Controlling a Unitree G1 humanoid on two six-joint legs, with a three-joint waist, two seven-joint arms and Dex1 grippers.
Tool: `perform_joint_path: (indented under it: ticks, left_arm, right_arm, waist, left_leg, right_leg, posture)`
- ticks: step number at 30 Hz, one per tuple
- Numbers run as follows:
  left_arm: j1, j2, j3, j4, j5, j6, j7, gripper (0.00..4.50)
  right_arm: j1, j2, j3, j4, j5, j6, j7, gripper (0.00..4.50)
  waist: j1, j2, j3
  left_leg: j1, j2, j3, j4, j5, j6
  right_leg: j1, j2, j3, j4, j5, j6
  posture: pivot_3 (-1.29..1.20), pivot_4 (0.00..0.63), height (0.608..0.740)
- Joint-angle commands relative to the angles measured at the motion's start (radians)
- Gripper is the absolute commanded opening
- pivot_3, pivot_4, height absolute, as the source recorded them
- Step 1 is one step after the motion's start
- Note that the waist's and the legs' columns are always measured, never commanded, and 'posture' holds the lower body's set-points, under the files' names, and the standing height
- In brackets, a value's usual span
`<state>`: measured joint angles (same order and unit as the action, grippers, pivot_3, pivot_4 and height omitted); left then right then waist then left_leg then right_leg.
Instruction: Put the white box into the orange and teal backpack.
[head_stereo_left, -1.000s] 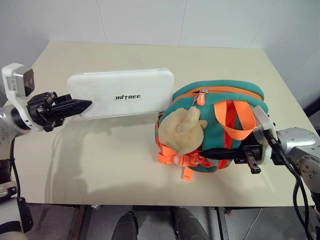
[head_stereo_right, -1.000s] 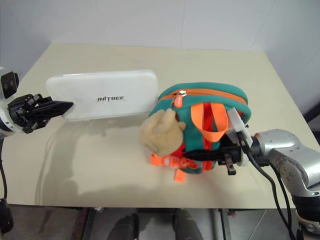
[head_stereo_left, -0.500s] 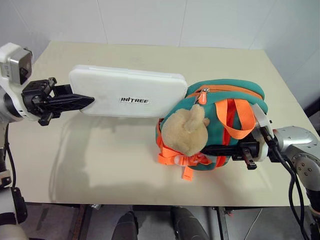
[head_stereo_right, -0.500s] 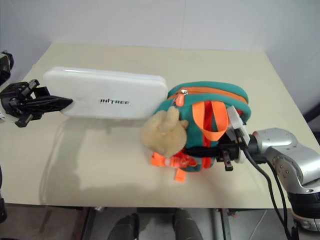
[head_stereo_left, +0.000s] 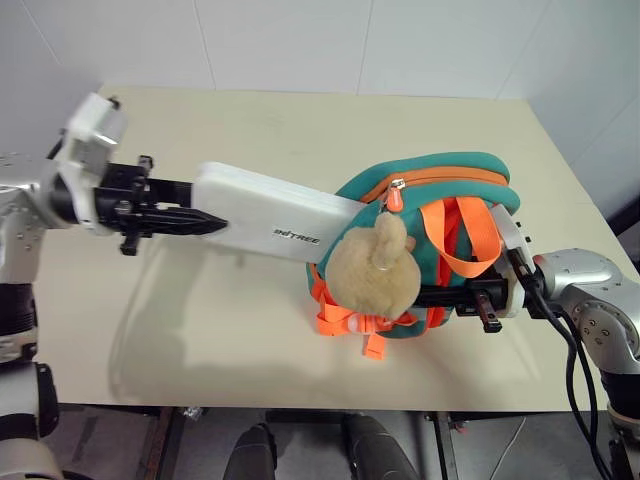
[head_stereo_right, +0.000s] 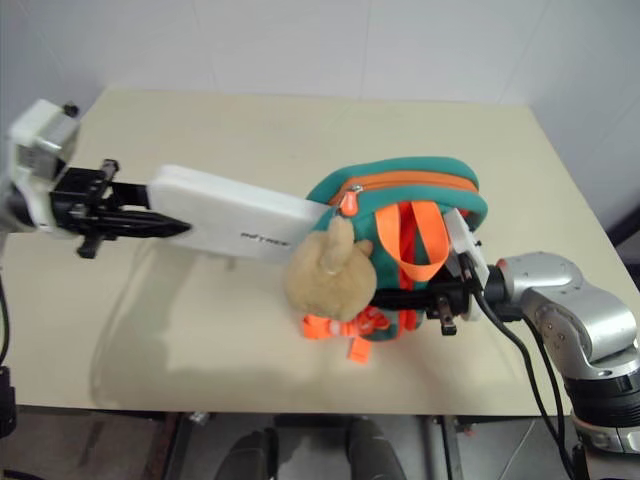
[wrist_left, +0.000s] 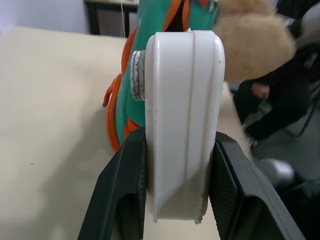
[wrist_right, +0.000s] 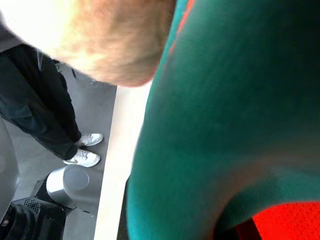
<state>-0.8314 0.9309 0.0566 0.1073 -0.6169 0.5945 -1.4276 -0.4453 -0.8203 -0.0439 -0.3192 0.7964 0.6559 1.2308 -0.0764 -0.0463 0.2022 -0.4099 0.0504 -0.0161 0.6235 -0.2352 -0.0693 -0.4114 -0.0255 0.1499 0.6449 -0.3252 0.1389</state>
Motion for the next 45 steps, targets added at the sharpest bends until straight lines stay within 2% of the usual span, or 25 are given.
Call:
perform_joint_path:
  ticks: [1, 8, 15, 19, 24, 29, 37, 41, 45]
  left_arm:
    - [-0.067, -0.097, -0.046, -0.06, 0.03, 0.002, 0.098, 1.31]
    - [-0.098, -0.356, -0.129, -0.09, 0.068, 0.011, 0.276, 1.31]
    - [-0.08, -0.435, -0.182, -0.132, 0.084, 0.087, 0.347, 1.31]
    - [-0.094, -0.404, -0.216, -0.13, 0.121, 0.106, 0.329, 1.31]
    - [-0.118, -0.379, -0.186, -0.161, 0.086, 0.164, 0.316, 2.9]
    - [-0.163, -0.306, -0.108, -0.19, 0.012, 0.238, 0.276, 4.44]
    - [-0.109, -0.12, 0.064, -0.273, -0.133, 0.357, 0.232, 4.47]
    - [-0.056, -0.116, 0.197, -0.364, -0.331, 0.478, 0.283, 4.47]
    - [0.007, -0.145, 0.238, -0.469, -0.464, 0.561, 0.414, 4.47]
  right_arm:
    - [-0.018, 0.011, 0.002, -0.015, 0.001, -0.006, -0.003, 0.0]
    - [-0.015, 0.036, 0.002, -0.031, 0.007, 0.004, -0.02, 0.0]
    - [0.018, 0.056, -0.013, -0.076, 0.029, 0.018, -0.065, 0.0]
    - [0.022, 0.056, -0.02, -0.077, 0.032, 0.016, -0.077, 0.0]
    - [0.025, 0.056, -0.021, -0.073, 0.028, 0.008, -0.079, 0.0]
    - [0.022, 0.059, -0.02, -0.066, 0.022, 0.002, -0.083, 0.0]
    - [0.033, 0.068, -0.028, -0.06, 0.024, -0.014, -0.082, 0.0]
    - [0.046, 0.104, -0.053, -0.053, 0.043, -0.046, -0.083, 0.0]
    - [0.061, 0.142, -0.074, -0.05, 0.06, -0.072, -0.087, 0.0]
  waist:
    - [0.002, 0.0, 0.0]
    - [0.011, 0.0, 0.0]
    - [0.02, 0.0, 0.0]
    - [0.021, 0.0, 0.0]
    - [0.02, 0.0, 0.0]
    - [0.018, 0.0, 0.0]
    - [0.015, 0.001, 0.0]
    - [0.017, 0.001, 0.0]
    - [0.019, 0.001, 0.0]
  left_leg:
    - [0.0, 0.0, 0.0, 0.0, 0.0, 0.0]
    - [-0.001, 0.0, -0.001, 0.005, 0.0, 0.001]
    - [0.0, 0.0, -0.001, 0.006, 0.0, 0.001]
    - [0.0, -0.001, -0.001, 0.007, 0.0, 0.001]
    - [0.001, -0.001, -0.001, 0.006, 0.0, 0.001]
    - [0.0, 0.0, -0.001, 0.005, 0.0, 0.001]
    - [0.0, 0.0, -0.001, 0.005, 0.0, 0.001]
    - [0.0, 0.0, -0.001, 0.006, 0.0, 0.001]
    - [0.001, 0.0, -0.001, 0.006, 0.0, 0.001]
  right_leg:
    - [0.0, 0.0, 0.0, 0.0, 0.0, 0.0]
    - [0.001, 0.0, 0.001, 0.002, 0.001, 0.002]
    - [0.001, 0.001, 0.002, 0.003, 0.001, 0.003]
    - [0.003, 0.001, 0.002, 0.002, 0.002, 0.004]
    - [0.003, 0.001, 0.002, 0.002, 0.002, 0.004]
    - [0.002, 0.001, 0.002, 0.002, 0.002, 0.003]
    - [0.002, 0.001, 0.002, 0.002, 0.002, 0.003]
    - [0.002, 0.001, 0.002, 0.002, 0.002, 0.003]
    - [0.003, 0.001, 0.002, 0.002, 0.002, 0.004]
  posture:
    - [0.0, 0.15, 0.74]
    - [0.0, 0.15, 0.74]
    - [0.0, 0.15, 0.74]
    - [0.0, 0.15, 0.74]
    - [0.0, 0.15, 0.74]
    - [0.0, 0.15, 0.74]
    - [0.0, 0.15, 0.74]
    - [0.0, 0.15, 0.74]
    - [0.0, 0.15, 0.74]
